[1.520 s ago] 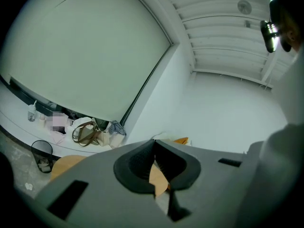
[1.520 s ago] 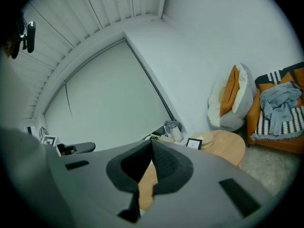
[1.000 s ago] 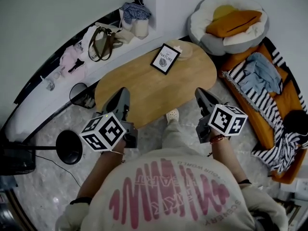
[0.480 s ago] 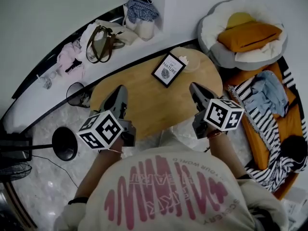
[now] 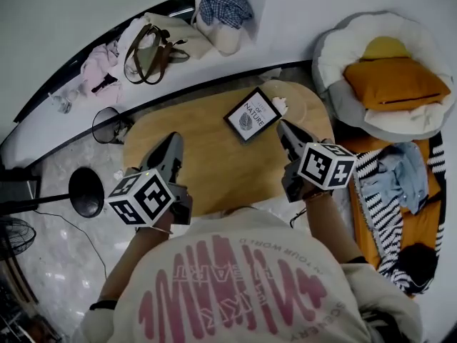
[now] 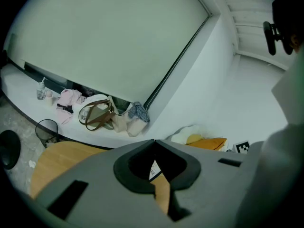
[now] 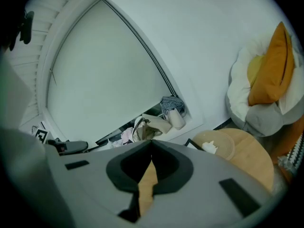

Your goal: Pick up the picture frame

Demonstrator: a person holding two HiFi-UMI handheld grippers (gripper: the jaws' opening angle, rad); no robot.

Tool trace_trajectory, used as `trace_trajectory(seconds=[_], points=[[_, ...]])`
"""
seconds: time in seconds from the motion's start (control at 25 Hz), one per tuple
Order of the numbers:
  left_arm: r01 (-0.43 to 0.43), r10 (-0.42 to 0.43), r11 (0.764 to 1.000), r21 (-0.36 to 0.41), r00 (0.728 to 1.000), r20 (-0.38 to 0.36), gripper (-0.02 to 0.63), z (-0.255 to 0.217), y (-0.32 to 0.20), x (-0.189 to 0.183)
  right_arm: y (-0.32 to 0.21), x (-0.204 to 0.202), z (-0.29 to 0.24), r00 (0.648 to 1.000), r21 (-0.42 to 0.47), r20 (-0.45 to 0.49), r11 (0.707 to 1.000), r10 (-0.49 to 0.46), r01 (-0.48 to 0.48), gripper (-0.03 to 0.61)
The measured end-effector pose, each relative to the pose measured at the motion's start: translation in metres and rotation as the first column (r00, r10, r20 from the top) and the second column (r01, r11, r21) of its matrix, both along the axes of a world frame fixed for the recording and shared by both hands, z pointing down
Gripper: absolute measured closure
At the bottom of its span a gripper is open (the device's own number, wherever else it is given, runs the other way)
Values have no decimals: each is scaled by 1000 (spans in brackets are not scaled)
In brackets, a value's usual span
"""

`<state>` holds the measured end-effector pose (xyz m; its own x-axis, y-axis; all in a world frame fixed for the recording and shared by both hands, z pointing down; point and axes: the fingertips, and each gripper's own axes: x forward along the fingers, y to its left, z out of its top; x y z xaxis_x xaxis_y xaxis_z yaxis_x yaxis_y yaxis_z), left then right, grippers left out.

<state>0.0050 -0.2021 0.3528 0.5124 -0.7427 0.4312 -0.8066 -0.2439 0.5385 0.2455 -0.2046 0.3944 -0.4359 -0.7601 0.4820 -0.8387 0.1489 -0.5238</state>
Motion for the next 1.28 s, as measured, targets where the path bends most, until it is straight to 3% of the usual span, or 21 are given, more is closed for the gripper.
trace_trajectory(seconds=[0.32,0.48,0.72,0.84,0.92,1.0,1.28], points=[[-35,47,982,-185,997,60,611,70,-16,31,-66,15,75,998,-145,50,988,-41,48,574],[-18,33,968,-249,998,56,611,93,-21,38,-94,8,106,989,-182,91,974,-119,134,574],[46,-24,944,-326,997,72,609,120,-22,24,-132,7,154,961,-246,29,930,-276,274,572],[83,-58,932,-353,995,80,611,128,-21,17,-152,10,173,928,-274,-22,895,-372,352,572],[96,-69,925,-368,994,87,609,134,-20,13,-164,9,185,882,-289,-78,857,-466,427,572],[103,-73,917,-385,993,90,610,140,-17,11,-172,4,198,803,-314,-138,795,-579,519,572],[120,-82,895,-429,991,106,611,161,1,7,-185,-33,236,445,-394,-234,503,-864,769,559]])
